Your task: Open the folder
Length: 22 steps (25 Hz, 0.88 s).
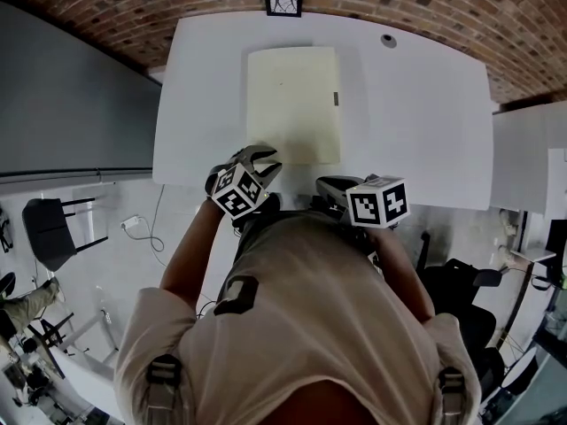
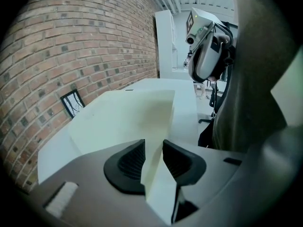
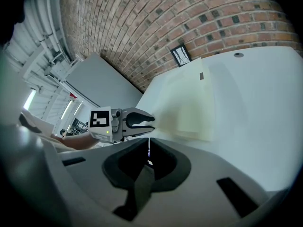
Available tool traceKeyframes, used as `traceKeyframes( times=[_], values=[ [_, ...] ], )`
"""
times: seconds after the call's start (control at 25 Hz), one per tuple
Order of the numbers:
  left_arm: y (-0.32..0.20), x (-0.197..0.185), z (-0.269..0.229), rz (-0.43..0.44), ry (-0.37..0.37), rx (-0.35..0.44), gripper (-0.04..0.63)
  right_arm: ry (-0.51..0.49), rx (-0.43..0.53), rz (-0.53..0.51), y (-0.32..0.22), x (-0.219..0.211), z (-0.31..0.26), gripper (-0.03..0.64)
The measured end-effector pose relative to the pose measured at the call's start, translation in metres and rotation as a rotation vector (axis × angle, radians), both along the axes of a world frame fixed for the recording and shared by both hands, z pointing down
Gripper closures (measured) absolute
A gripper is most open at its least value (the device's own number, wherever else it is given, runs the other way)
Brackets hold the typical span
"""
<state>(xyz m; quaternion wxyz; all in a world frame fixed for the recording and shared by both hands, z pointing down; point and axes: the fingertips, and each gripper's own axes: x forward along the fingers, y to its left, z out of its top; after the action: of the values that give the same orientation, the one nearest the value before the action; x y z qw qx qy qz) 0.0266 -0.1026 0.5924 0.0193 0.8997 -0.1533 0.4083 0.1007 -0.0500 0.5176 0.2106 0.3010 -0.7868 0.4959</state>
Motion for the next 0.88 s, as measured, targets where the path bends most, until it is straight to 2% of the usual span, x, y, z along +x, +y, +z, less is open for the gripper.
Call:
traceKeyframes(
  times=[0.6,0.88],
  values=[
    [-0.0003,-0.0029,-0.0044,-0.026,0.011,0.015,0.485,-0.007,-0.012,0.012,0.0046,0.006,0.0023,0.611],
    [0.0001,-0.0062,-0.0092,-0.082,0.035,0.02,0.485,0.001,-0.011,0.009,0.0035,0.0089,0.0056,0.611]
  ],
)
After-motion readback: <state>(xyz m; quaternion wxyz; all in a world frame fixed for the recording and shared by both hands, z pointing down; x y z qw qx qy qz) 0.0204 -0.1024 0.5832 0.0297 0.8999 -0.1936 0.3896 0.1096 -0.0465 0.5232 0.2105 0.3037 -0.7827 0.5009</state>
